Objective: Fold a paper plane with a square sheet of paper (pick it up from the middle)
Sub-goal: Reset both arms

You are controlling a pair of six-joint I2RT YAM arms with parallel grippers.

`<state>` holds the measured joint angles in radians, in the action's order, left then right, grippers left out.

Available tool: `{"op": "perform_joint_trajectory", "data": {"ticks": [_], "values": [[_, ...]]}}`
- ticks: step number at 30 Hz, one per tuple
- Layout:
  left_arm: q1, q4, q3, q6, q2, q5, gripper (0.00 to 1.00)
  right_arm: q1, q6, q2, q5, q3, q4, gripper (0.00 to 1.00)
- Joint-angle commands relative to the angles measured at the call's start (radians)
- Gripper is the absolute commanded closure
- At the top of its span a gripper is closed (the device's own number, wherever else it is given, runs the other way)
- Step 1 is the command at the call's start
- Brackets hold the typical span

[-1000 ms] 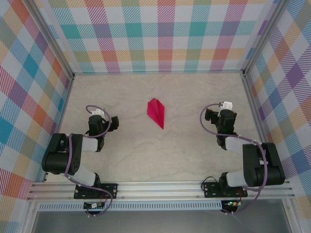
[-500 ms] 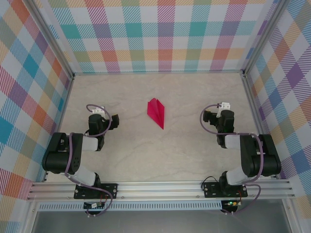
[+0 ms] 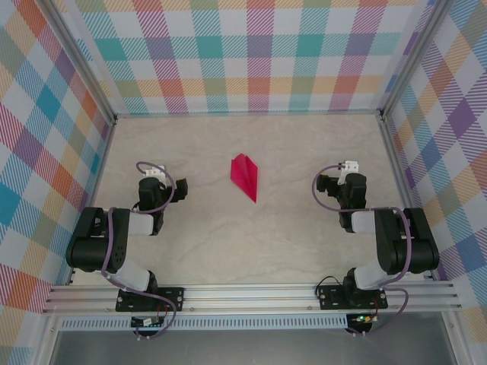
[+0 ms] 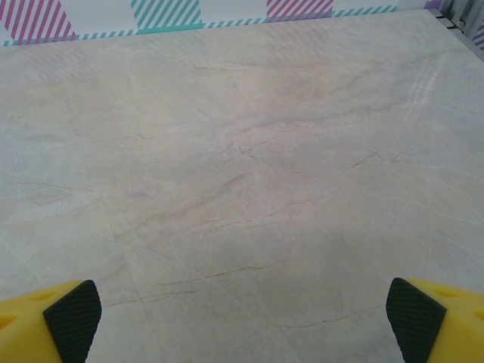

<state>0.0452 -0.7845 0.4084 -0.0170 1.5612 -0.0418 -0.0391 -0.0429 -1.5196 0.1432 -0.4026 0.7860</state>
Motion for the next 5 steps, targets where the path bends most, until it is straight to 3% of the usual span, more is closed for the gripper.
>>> {"op": "perform_joint_trajectory", "data": {"ticks": [1, 5], "values": [[0.006, -0.006, 0.026, -0.016, 0.01, 0.014, 0.0, 0.005, 0.011, -0.006, -0.024, 0.003, 0.047, 0.0], [0.006, -0.012, 0.021, -0.015, 0.01, 0.014, 0.0, 0.005, 0.011, -0.005, -0.023, 0.004, 0.05, 0.0]]}}
